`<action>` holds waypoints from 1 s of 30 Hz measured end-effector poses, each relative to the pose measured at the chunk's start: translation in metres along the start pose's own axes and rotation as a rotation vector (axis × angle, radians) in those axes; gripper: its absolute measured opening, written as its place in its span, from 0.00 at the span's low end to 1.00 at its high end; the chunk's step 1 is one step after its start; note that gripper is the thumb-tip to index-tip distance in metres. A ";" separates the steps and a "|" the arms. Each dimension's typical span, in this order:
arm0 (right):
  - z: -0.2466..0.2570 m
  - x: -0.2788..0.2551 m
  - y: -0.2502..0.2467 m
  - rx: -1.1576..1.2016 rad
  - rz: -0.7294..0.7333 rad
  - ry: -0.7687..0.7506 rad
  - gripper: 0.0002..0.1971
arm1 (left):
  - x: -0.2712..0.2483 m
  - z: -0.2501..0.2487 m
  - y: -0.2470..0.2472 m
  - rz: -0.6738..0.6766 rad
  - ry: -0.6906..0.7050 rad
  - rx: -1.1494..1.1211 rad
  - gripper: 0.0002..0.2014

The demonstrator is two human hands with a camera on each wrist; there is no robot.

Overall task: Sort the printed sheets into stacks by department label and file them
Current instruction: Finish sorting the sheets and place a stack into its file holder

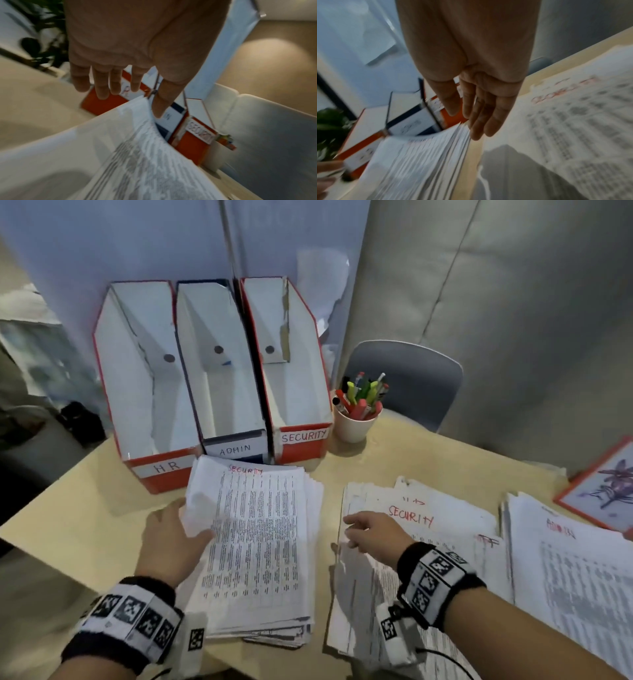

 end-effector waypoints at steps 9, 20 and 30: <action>-0.167 -0.037 -0.119 0.186 -0.396 0.411 0.09 | -0.006 -0.132 0.108 0.427 0.272 -0.198 0.20; -0.211 -0.041 -0.093 0.305 -0.352 0.514 0.19 | -0.031 -0.148 0.205 0.551 0.158 -0.142 0.31; -0.216 -0.041 -0.108 0.347 -0.491 0.416 0.19 | -0.029 -0.142 0.208 0.421 0.112 -0.240 0.31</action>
Point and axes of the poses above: each hand's wrist, its own x-axis towards the middle knuckle, its own y-axis out of the palm, z = x × y, the point moved 7 cm from there along x, towards the middle knuckle, and after that the axes turned 12 degrees about y, right-handed, at the moved point
